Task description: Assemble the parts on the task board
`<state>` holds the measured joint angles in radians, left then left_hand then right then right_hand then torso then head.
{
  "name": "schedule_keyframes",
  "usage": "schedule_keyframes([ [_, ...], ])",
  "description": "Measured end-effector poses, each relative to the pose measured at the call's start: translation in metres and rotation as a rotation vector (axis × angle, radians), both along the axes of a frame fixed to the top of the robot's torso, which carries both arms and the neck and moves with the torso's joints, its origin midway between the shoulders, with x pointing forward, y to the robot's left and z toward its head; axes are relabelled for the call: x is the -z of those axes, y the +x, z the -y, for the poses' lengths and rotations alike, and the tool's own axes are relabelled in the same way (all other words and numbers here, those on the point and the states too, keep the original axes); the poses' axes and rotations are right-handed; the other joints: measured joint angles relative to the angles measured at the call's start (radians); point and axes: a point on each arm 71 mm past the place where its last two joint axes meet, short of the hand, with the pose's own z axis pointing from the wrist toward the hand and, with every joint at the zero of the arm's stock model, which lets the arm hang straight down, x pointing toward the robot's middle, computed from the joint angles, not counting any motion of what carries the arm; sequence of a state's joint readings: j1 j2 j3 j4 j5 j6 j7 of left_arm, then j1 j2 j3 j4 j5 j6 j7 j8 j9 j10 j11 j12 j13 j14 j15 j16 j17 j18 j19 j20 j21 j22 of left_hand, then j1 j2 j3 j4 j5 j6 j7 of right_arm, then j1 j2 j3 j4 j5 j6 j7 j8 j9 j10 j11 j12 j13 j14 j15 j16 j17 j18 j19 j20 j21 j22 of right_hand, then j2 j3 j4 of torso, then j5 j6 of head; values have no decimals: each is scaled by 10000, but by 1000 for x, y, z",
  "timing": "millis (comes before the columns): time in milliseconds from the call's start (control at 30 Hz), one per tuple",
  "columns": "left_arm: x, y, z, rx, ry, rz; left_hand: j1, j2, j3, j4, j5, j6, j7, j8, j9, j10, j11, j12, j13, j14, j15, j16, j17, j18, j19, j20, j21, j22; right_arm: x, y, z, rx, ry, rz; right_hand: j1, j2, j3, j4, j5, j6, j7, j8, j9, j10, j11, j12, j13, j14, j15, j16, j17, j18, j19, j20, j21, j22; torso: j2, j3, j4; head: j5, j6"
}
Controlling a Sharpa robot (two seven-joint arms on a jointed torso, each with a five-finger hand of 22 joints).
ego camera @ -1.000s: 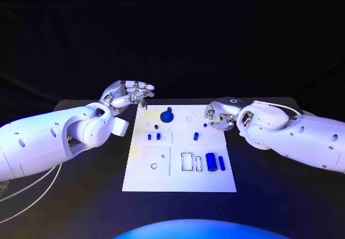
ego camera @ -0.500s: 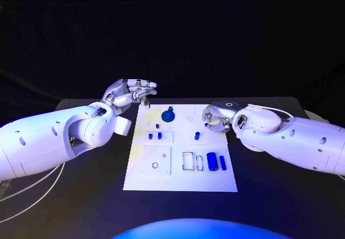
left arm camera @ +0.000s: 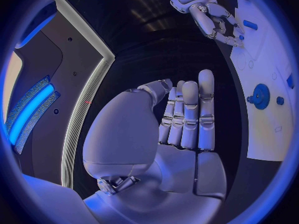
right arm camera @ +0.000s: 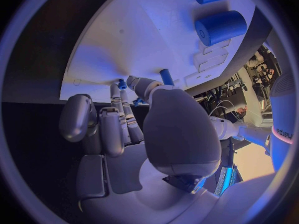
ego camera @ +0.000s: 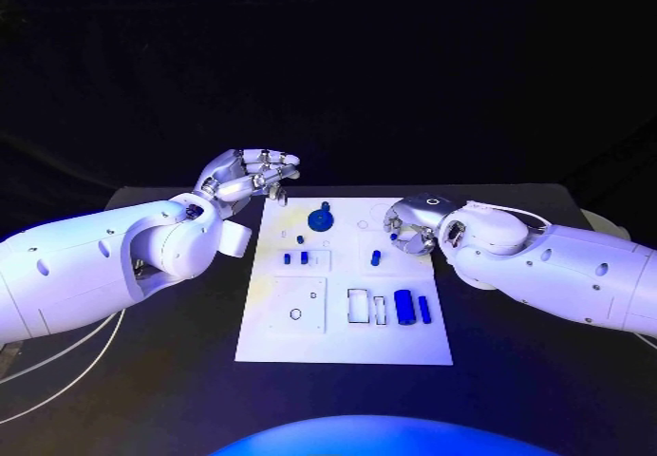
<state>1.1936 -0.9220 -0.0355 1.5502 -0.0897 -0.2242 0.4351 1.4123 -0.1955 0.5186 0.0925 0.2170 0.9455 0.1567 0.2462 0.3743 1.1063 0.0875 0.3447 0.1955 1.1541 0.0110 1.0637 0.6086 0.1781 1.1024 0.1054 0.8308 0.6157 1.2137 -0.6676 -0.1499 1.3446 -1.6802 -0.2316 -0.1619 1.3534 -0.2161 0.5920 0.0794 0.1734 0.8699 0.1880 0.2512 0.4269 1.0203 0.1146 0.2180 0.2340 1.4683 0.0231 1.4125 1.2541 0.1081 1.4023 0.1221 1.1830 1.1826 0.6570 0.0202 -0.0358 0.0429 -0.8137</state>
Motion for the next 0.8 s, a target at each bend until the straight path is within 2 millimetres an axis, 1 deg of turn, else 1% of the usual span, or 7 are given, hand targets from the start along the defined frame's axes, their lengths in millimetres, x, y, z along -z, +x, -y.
schedule_keyframes([
  [100,0,0,0,-2,-7,-5,0,0,0,0,0,0,0,0,1,0,0,0,0,0,0,0,0,-1,0,0,0,0,2,0,-1,1,-21,-4,65,66,50,-50,-91,118,-12,0,0,39,32,-37,-48,0,0,0,0,1,53,53,167,158,-1,0,-5,2,-27],
  [167,0,0,0,-2,-12,-7,0,0,0,0,0,0,0,0,1,0,0,0,0,0,0,0,0,0,0,0,0,0,2,1,-2,6,-25,11,109,109,97,-97,-164,220,-43,0,16,179,-7,-38,-73,0,0,0,0,-33,180,30,352,334,-1,0,-5,2,-32],
  [233,0,0,0,-3,-14,-10,0,0,0,0,0,0,0,0,1,0,0,0,0,-22,-22,0,0,-1,0,0,0,-10,2,1,-3,16,-32,25,184,184,180,-180,-292,369,-119,50,48,346,-58,-40,-84,0,0,0,10,-159,257,-22,562,543,-1,-1,-5,1,-45],
  [367,0,0,0,-8,-17,-14,0,0,0,0,0,0,0,0,1,0,0,37,10,-36,-35,0,-11,0,0,0,1,-11,3,2,-4,55,-64,78,329,329,304,-329,-404,702,-234,206,119,679,-155,78,-108,-47,-94,41,9,-160,381,-98,892,869,-1,-1,-5,0,-71],
  [433,0,0,0,-11,-16,-18,0,0,0,0,0,0,0,-1,0,0,0,38,9,-36,-35,0,-10,0,0,0,0,-11,3,2,-4,59,-100,113,349,349,343,-434,-443,848,-304,275,154,736,-130,162,-103,-15,-127,41,-21,-170,469,-115,1087,1060,-2,-1,-5,-1,-82],
  [500,0,0,-1,-14,-15,-21,0,0,1,0,0,34,-34,0,0,-22,-21,38,22,-57,-16,0,-10,0,0,0,-37,-23,4,1,-5,50,-138,146,409,409,360,-566,-463,1031,-356,350,197,790,-76,221,-67,-16,-204,41,-96,-318,541,-187,1250,1226,-3,0,-6,-1,-96],
  [800,0,0,-1,-21,-12,-32,0,-1,1,0,0,35,-35,36,-1,-37,-35,89,40,-73,-2,0,-20,-1,36,-36,-38,-34,5,0,-6,-28,-385,348,501,502,414,-771,-497,1162,-412,350,227,825,-41,249,21,-52,-236,40,-175,-318,572,-218,1386,1256,-15,-5,-8,-19,-115],
])
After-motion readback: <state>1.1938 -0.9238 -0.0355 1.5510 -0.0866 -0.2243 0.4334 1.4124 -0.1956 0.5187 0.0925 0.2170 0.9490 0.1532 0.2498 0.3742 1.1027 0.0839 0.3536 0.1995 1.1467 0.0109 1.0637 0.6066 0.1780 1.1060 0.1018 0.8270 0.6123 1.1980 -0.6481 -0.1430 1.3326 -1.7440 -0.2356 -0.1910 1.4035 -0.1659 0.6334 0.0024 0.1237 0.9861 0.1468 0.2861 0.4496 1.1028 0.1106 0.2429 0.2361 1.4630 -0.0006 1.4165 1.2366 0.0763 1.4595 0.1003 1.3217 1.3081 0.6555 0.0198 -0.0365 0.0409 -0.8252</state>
